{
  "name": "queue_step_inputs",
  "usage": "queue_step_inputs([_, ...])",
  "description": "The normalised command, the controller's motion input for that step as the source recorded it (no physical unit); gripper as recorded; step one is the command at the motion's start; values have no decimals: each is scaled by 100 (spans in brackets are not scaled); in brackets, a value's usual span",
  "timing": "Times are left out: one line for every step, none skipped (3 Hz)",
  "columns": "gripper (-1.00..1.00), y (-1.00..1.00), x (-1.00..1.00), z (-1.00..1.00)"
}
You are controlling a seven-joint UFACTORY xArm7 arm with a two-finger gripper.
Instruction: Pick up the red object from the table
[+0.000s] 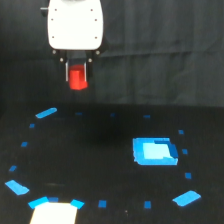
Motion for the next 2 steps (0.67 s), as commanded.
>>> queue_step_inputs([-100, -27, -60, 98])
queue_step_inputs([-100, -57, -20, 100])
